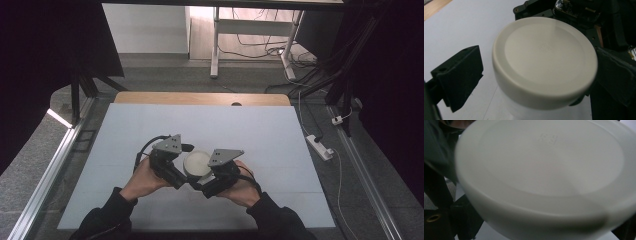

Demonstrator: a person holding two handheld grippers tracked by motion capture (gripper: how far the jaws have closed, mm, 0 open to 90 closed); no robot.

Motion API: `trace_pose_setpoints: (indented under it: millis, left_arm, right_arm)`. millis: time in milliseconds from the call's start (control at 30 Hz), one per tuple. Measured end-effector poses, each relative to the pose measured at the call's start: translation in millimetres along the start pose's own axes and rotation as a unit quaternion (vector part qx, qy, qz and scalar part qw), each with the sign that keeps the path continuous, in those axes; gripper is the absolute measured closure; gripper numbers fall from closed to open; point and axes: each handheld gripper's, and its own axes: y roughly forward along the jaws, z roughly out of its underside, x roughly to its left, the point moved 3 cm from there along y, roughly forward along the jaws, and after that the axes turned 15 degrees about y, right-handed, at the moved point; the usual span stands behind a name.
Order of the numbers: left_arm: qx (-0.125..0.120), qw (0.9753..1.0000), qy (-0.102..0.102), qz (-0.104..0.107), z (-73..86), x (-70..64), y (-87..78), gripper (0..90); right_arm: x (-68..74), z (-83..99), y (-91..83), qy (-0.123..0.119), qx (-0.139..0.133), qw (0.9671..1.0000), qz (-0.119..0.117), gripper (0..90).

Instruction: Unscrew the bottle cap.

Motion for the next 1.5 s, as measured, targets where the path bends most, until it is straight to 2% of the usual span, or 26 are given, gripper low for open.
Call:
trace_pose_setpoints:
  millis: [167, 233, 367, 533, 600, 733, 833, 900, 1000, 1067, 1167, 1200, 1233, 1333, 1400, 1433, 1500]
  left_arm:
    - [-0.005, 0.9998, 0.008, 0.016, -2.5, 2.0, 6.4, 0.7]
    - [-0.011, 0.9996, 0.011, 0.022, -2.9, 1.8, 6.8, 3.7]
    - [-0.014, 0.9997, 0.015, 0.012, -3.3, 1.0, 7.0, 7.4]
    - [-0.003, 0.9998, 0.005, -0.018, -4.1, 0.1, 9.2, 7.9]
    - [0.0, 0.9994, -0.009, -0.032, -4.5, -0.1, 11.9, 8.0]
    - [0.01, 0.9972, -0.037, -0.065, -6.2, -0.7, 16.9, 8.1]
    - [0.016, 0.9948, -0.05, -0.087, -8.1, -1.1, 20.3, 8.0]
    - [0.019, 0.9932, -0.062, -0.097, -8.7, -0.6, 22.7, 8.0]
    - [0.022, 0.9921, -0.067, -0.104, -8.7, -0.3, 25.5, 7.9]
    - [0.02, 0.9931, -0.063, -0.097, -8.5, 0.7, 26.2, 7.6]
    - [0.032, 0.9948, -0.042, -0.087, -9.7, 1.6, 24.0, 0.5]
    - [0.032, 0.9948, -0.042, -0.087, -9.7, 1.6, 24.0, 0.0]
    - [0.024, 0.9968, -0.026, -0.072, -11.0, 2.4, 17.5, 0.0]
    - [0.015, 0.9987, -0.001, -0.048, -13.2, 4.0, 7.8, 0.0]
    - [0.013, 0.9993, 0.018, -0.029, -13.4, 4.4, 2.4, 0.0]
    - [0.016, 0.9994, 0.029, -0.01, -13.2, 4.0, 0.9, 0.0]
    - [0.023, 0.9985, 0.049, 0.002, -12.4, 2.5, -0.7, 0.0]
  right_arm:
    - [0.9, -0.1, -0.3, -0.002, 0.0, 1.0, -0.005, 6.8]
    - [0.9, 0.0, -0.3, -0.002, 0.0, 1.0, -0.005, 6.8]
    - [-0.8, 0.1, -0.8, -0.001, 0.0, 1.0, -0.003, 6.8]
    - [-2.4, 0.1, 0.4, 0.008, -0.001, 0.9999, 0.011, 6.9]
    - [-4.1, 0.4, 1.3, 0.01, -0.001, 0.9997, 0.023, 6.9]
    - [-7.5, 1.1, 2.7, 0.024, -0.002, 0.9987, 0.046, 6.9]
    - [-9.4, 0.9, 3.3, 0.033, -0.005, 0.9976, 0.06, 6.9]
    - [-10.0, 0.7, 3.8, 0.036, -0.005, 0.9964, 0.076, 6.9]
    - [-11.8, 1.4, 4.7, 0.049, -0.005, 0.9954, 0.082, 6.9]
    - [-12.6, 1.9, 4.3, 0.049, -0.005, 0.9954, 0.082, 6.8]
    - [-12.5, 1.4, 2.7, 0.046, -0.008, 0.9967, 0.067, 6.8]
    - [-11.9, 1.1, 1.9, 0.042, -0.009, 0.9972, 0.062, 6.9]
    - [-11.0, 0.7, 1.4, 0.039, -0.009, 0.9976, 0.057, 6.9]
    - [-8.4, 0.0, 0.2, 0.027, -0.01, 0.9986, 0.044, 6.8]
    - [-7.0, 0.0, -0.3, 0.022, -0.008, 0.9992, 0.033, 6.9]
    - [-6.2, 0.1, -0.3, 0.02, -0.008, 0.9994, 0.025, 6.8]
    - [-4.4, 0.2, -0.5, 0.017, -0.007, 0.9998, 0.01, 6.8]
